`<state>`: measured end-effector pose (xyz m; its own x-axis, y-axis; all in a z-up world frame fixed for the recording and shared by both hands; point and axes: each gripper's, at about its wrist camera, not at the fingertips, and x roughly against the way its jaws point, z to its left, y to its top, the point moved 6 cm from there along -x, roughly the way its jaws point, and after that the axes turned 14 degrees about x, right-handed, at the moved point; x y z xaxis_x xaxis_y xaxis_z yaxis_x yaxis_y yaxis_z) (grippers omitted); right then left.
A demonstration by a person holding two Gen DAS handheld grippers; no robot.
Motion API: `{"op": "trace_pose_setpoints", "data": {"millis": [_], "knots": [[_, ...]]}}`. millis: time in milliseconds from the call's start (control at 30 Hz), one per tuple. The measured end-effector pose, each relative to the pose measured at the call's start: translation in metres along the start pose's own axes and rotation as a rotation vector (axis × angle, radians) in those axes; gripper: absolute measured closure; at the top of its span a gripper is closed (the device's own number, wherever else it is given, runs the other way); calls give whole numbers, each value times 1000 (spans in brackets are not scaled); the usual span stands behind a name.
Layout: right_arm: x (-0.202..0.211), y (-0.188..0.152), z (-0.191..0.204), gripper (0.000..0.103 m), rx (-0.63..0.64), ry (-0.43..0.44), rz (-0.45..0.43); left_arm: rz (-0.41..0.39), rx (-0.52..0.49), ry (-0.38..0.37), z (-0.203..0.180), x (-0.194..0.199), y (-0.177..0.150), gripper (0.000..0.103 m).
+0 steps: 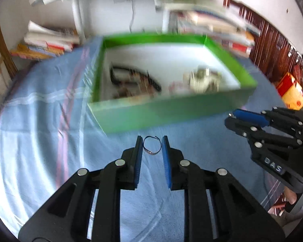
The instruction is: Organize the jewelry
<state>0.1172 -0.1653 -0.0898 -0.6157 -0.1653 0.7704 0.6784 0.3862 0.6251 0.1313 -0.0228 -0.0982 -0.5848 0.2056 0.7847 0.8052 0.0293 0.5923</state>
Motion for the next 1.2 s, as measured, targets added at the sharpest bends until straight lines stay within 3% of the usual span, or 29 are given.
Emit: {"op": "trace_pose_setpoints", "data": {"millis": [133, 300, 467, 700, 767, 833, 933, 1000, 1200], "knots": [[31, 36, -29, 82, -70, -103, -125, -109, 22, 32, 5, 22, 38, 84], [17, 55, -61, 82, -170, -211, -125, -200, 58, 81, 6, 13, 87, 84], [-24, 50, -65, 82, -160, -267, -28, -154, 68, 117, 5, -27, 93, 83], [-54, 37, -64, 82, -163, -245, 38, -98, 69, 147, 7, -58, 84, 83], [-55, 38, -63, 77, -161, -234, 32, -97, 71, 146, 7, -59, 83, 82], [-49, 40, -61, 60, -162, -231, 12, -102, 77, 139, 7, -57, 84, 70], [-32, 42, -59, 51, -170, -241, -25, -124, 71, 139, 6, -50, 84, 56], [-14, 41, -56, 37, -178, -252, -68, -162, 63, 133, 3, -32, 81, 38], [48, 31, -33, 4, -139, -391, -218, -311, 92, 131, 5, 35, 50, 12]]}}
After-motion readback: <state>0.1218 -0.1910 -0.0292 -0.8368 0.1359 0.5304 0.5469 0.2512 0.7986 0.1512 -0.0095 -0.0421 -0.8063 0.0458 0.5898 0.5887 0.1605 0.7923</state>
